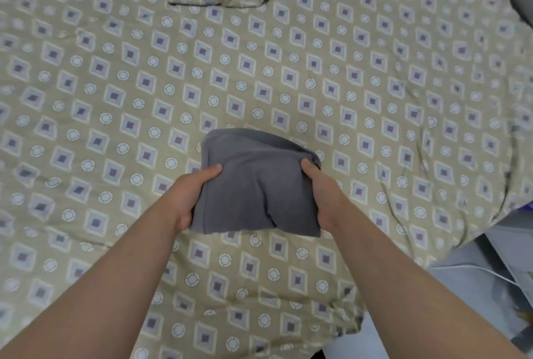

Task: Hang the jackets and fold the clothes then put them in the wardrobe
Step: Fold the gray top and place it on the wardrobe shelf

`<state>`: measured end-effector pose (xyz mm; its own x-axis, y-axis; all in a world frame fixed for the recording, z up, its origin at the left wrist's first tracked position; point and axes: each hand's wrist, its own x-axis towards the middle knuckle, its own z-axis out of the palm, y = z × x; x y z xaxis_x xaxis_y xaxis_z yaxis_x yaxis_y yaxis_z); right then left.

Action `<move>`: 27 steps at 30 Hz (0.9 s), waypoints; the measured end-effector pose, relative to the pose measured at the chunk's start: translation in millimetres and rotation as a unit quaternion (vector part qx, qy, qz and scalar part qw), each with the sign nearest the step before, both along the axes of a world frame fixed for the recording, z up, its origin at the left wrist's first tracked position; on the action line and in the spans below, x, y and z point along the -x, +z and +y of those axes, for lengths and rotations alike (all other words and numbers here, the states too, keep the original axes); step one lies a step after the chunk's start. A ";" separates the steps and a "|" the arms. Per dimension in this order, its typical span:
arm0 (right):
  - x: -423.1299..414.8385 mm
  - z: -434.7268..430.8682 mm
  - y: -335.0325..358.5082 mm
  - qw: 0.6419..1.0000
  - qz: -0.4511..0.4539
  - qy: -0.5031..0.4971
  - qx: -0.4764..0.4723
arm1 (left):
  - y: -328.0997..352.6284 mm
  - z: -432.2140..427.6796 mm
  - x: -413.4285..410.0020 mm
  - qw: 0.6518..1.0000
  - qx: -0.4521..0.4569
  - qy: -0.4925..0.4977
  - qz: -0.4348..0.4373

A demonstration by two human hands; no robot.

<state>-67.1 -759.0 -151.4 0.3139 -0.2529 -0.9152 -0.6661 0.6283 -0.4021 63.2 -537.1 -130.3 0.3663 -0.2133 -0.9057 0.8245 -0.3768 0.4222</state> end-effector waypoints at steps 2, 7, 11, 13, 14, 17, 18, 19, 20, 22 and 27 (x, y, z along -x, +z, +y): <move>1.3 -8.4 26.7 1.000 -0.019 -0.006 0.011 | 21.7 -5.4 4.4 0.999 0.013 0.022 -0.020; 13.5 -25.5 111.5 0.995 -0.062 -0.030 0.066 | 90.8 -20.8 15.3 0.993 0.026 0.048 -0.106; 34.4 -33.3 195.8 0.989 -0.120 -0.054 0.073 | 157.6 -26.6 27.5 0.985 0.063 0.031 -0.160; 49.8 -34.3 244.4 0.982 -0.159 -0.047 0.092 | 198.6 -31.9 31.8 0.980 0.083 0.013 -0.178; 57.0 -33.1 269.6 0.976 -0.183 -0.034 0.117 | 221.2 -34.0 34.0 0.977 0.102 0.006 -0.186; 85.1 -26.9 345.2 0.943 -0.232 -0.022 0.239 | 293.5 -40.1 46.8 0.953 0.207 -0.045 -0.216; 98.6 -23.3 369.2 0.931 -0.239 -0.028 0.275 | 316.4 -40.9 56.5 0.940 0.237 -0.078 -0.235; 110.8 -18.5 392.3 0.918 -0.244 -0.036 0.310 | 337.7 -40.3 66.5 0.926 0.259 -0.105 -0.255; 124.7 -13.4 414.0 0.904 -0.250 -0.056 0.344 | 358.2 -40.9 75.9 0.911 0.279 -0.132 -0.274; 159.9 -2.5 452.3 0.878 -0.246 -0.095 0.399 | 394.2 -44.1 97.9 0.888 0.314 -0.151 -0.299; 271.2 32.2 533.1 0.832 -0.219 -0.182 0.476 | 473.9 -62.2 166.8 0.840 0.414 -0.204 -0.285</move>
